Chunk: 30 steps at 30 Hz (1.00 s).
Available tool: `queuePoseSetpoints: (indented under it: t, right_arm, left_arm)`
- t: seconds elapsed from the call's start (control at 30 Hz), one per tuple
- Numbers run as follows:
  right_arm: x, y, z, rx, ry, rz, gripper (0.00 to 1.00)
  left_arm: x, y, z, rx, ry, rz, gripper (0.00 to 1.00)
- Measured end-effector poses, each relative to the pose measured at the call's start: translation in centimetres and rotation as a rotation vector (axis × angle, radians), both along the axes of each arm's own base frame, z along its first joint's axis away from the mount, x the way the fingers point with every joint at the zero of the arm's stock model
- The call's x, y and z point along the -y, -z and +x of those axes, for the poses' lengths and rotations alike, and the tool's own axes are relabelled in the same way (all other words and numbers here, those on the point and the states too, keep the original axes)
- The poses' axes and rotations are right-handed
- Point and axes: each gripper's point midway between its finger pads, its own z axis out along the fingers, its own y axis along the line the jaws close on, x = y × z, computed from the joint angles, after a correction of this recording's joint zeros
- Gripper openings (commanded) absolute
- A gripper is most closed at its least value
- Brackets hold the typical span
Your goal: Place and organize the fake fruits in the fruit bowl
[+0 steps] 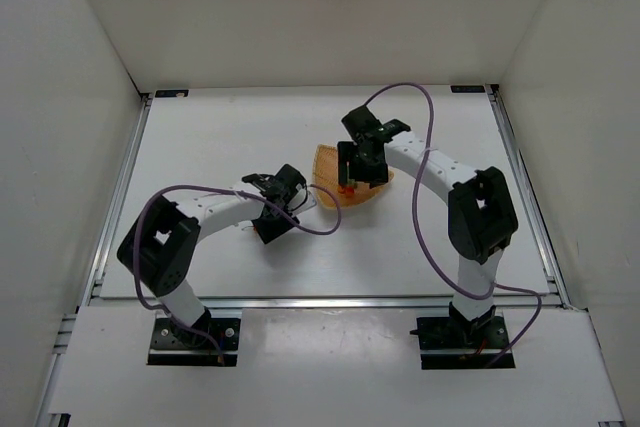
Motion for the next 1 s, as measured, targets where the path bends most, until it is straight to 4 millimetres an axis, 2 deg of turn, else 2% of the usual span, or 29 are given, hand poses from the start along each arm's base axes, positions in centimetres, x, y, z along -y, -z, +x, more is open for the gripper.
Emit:
queuePoseSetpoints:
  t: [0.2, 0.33, 0.37, 0.47, 0.6, 0.9, 1.0]
  right_arm:
    - [0.0, -1.6, 0.1, 0.037, 0.002, 0.018, 0.78]
    - [0.1, -1.4, -0.1, 0.032, 0.002, 0.015, 0.78]
    - [0.2, -1.3, -0.2, 0.030, 0.002, 0.012, 0.78]
    - [0.4, -1.0, -0.4, 0.022, 0.003, 0.004, 0.78]
    - [0.7, -0.7, -0.5, 0.020, 0.007, -0.010, 0.78]
    - [0.8, -1.1, -0.4, 0.032, 0.010, -0.009, 0.76]
    - [0.8, -1.1, -0.4, 0.034, 0.010, -0.009, 0.76]
  left_arm:
    - [-0.6, 1.6, -1.0, -0.064, 0.030, 0.037, 0.64]
    - [-0.5, 2.3, -1.1, -0.091, 0.030, 0.031, 0.63]
    - [-0.5, 2.4, -1.0, -0.097, 0.031, 0.032, 0.59]
    - [-0.4, 2.4, -0.6, -0.102, 0.021, 0.022, 0.58]
    - [-0.7, 2.5, -0.1, -0.103, 0.005, 0.016, 0.49]
    - [-0.6, 2.6, 0.2, -0.108, 0.002, 0.008, 0.22]
    - [-0.6, 2.6, 0.2, -0.107, -0.005, 0.006, 0.22]
